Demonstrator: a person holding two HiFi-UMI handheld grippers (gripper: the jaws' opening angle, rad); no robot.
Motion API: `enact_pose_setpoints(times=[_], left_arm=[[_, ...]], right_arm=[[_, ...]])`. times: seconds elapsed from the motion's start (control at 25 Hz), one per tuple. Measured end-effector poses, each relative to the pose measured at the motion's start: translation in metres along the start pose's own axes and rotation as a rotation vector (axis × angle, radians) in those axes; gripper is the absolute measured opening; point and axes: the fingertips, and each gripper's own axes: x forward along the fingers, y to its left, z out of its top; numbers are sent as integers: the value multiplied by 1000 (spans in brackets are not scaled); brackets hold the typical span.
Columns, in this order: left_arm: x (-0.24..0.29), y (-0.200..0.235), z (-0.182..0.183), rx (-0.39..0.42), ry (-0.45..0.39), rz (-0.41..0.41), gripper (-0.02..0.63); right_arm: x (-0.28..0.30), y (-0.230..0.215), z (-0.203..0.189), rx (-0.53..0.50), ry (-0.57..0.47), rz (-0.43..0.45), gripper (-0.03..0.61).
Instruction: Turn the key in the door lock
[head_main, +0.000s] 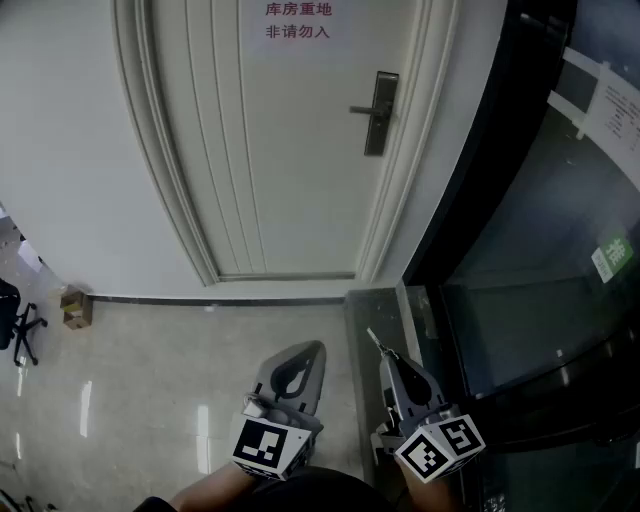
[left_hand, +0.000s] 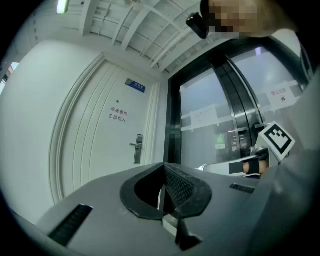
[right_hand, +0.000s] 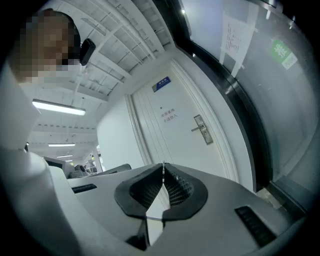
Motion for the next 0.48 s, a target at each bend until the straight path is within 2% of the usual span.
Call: enact_pose_setpoints(times=[0.24, 0.48], left_arm=[[47, 66, 7, 7, -3, -18, 5], [83, 94, 12, 8, 1, -58, 5]], right_arm=[[84, -1, 1, -1, 1, 1, 20], [135, -7, 7, -1, 1, 2, 20]])
